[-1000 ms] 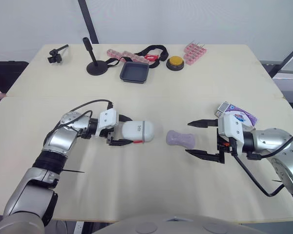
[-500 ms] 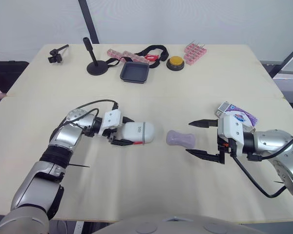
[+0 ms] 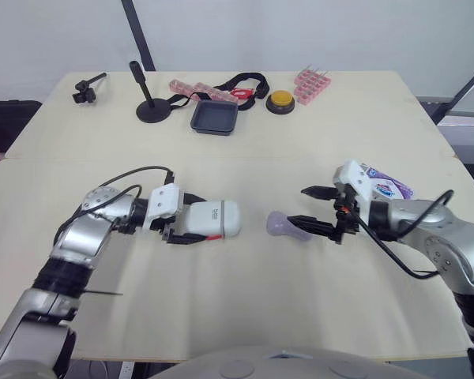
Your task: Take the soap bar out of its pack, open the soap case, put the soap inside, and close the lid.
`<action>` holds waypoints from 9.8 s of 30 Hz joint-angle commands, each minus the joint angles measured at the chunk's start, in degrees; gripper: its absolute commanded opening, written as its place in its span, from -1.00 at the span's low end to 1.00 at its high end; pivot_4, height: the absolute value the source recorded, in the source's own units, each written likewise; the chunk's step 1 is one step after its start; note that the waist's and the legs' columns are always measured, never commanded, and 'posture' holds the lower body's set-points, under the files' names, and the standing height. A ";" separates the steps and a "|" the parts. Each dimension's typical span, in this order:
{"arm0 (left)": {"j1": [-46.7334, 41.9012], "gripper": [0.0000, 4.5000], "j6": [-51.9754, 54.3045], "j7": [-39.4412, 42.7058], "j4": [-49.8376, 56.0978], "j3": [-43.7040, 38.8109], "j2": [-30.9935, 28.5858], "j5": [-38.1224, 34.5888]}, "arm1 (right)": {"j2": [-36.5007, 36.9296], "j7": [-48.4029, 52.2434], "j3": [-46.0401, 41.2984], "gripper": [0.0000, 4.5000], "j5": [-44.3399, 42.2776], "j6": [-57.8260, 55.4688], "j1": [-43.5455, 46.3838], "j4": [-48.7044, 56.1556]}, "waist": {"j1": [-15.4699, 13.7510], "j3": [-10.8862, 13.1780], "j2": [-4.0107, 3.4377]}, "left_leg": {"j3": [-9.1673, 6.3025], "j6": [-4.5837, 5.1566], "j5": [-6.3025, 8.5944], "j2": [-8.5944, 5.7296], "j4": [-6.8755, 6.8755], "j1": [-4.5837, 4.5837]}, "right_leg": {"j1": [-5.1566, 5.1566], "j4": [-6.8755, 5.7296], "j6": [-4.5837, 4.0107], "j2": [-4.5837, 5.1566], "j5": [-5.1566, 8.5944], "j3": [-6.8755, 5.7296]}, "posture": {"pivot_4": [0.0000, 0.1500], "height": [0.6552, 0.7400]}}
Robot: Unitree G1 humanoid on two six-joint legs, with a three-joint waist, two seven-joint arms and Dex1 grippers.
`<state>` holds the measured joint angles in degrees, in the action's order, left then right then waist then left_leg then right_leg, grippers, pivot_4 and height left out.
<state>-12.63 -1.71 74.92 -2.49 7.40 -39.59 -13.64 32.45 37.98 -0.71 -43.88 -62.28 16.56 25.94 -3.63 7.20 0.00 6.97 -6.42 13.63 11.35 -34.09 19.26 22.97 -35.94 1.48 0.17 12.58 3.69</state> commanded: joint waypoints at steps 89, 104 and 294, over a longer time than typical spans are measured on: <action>-1.31 0.55 -6.73 -7.19 -2.11 1.29 5.40 -0.83 | 25.25 -55.07 -6.46 -0.06 -69.12 -8.65 2.88 -10.50 | -2.85 0.03 -0.03 | -0.09 -0.10 -0.28 -0.14 0.18 0.16 | -0.15 0.25 0.07 0.27 0.00 -0.44 | 1.00 1.00; -4.26 0.55 -8.36 -6.85 -5.36 3.00 7.74 1.28 | 40.38 -58.02 14.10 -0.06 -69.12 -17.03 7.35 -29.73 | -2.64 0.03 0.06 | -0.09 -0.06 -0.27 -0.02 -0.09 0.22 | -0.36 0.34 0.09 0.23 0.02 -0.56 | 1.00 1.00; -8.43 1.00 17.71 0.84 12.86 -6.53 -13.56 -6.89 | 10.82 25.08 6.30 1.00 25.04 54.03 -6.60 -7.26 | -0.39 -0.47 0.39 | -0.01 0.38 -0.57 0.01 -0.58 1.26 | 0.51 -0.43 0.02 0.70 0.03 -1.14 | 1.00 1.00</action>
<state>-21.38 15.82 76.55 8.97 1.03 -53.10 -20.16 42.66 63.25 7.16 -18.38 -6.82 9.23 16.58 -4.02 6.74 0.38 6.96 -6.05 13.06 11.37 -34.67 20.51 23.47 -36.37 1.50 0.86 12.62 2.56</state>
